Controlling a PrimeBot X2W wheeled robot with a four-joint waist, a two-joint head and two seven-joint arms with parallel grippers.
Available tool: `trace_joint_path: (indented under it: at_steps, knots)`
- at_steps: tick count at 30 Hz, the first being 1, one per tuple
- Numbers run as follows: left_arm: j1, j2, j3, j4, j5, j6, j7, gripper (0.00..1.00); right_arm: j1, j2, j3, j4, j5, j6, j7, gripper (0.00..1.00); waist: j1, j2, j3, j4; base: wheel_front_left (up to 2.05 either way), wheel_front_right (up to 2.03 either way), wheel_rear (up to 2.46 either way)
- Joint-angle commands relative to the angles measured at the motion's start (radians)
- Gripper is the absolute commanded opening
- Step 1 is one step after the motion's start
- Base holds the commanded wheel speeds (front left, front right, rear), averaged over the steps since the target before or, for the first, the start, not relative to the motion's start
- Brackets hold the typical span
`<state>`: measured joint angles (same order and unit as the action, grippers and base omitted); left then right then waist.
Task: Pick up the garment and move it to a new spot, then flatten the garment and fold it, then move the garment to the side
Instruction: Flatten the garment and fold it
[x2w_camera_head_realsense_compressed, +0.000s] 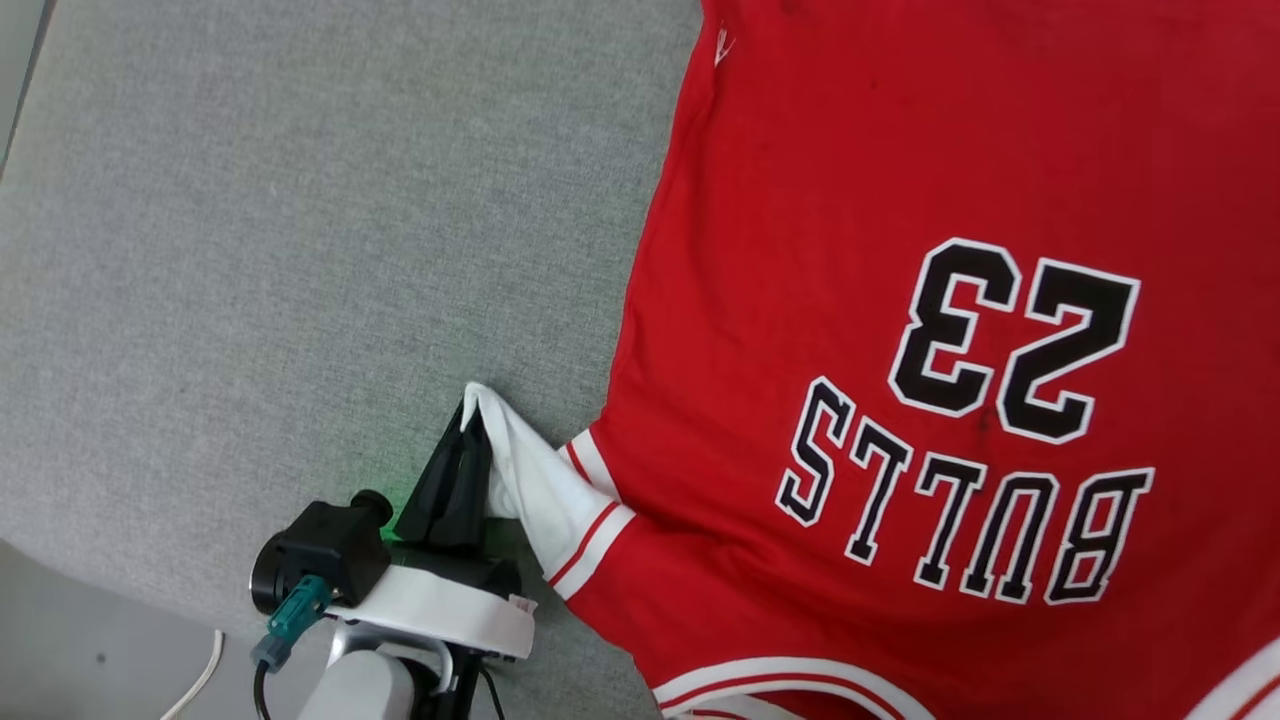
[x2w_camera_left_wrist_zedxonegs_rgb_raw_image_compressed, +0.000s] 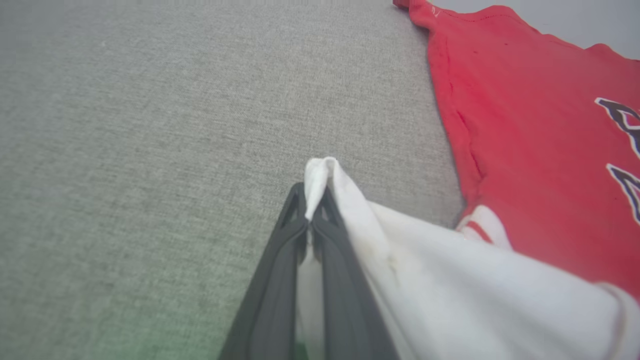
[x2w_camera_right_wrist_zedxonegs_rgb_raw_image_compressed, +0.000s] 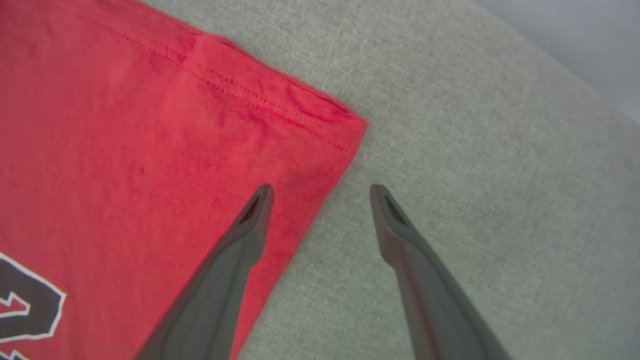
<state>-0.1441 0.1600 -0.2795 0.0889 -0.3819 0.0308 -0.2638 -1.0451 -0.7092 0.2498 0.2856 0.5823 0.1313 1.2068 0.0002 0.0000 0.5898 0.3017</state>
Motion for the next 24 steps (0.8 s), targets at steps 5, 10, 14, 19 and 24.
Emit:
trace_joint_path:
  at_steps: [5,10,14,19,24]
  knots:
    - [-0.023,-0.033,0.021,0.002,0.031,-0.026,0.002,0.0,0.007,0.005,0.019,0.036,-0.021,-0.001,0.023,1.0,-0.0002,0.0,0.059,0.025,0.0,0.0,0.0]
    - [-0.03,-0.057,0.038,0.005,0.058,-0.048,0.003,0.0,0.092,-0.008,0.073,0.061,-0.022,-0.001,0.032,1.0,-0.0002,0.0,0.083,0.03,0.0,0.0,0.0]
    - [-0.034,-0.069,0.047,0.011,0.076,-0.063,0.005,0.0,0.125,-0.024,0.094,0.071,-0.011,-0.001,0.021,0.47,-0.0002,0.0,0.084,0.029,0.0,0.0,0.0]
    - [-0.018,-0.075,0.069,0.023,0.092,-0.071,0.005,0.0,0.095,-0.031,0.099,0.076,-0.019,-0.001,-0.027,0.0,-0.0002,0.0,0.053,0.015,0.0,0.0,0.0]
    - [0.01,-0.077,0.09,0.034,0.104,-0.08,0.002,0.0,0.068,-0.017,0.098,0.085,-0.005,-0.001,-0.11,0.0,-0.0002,0.0,-0.012,-0.01,0.0,0.0,0.0]
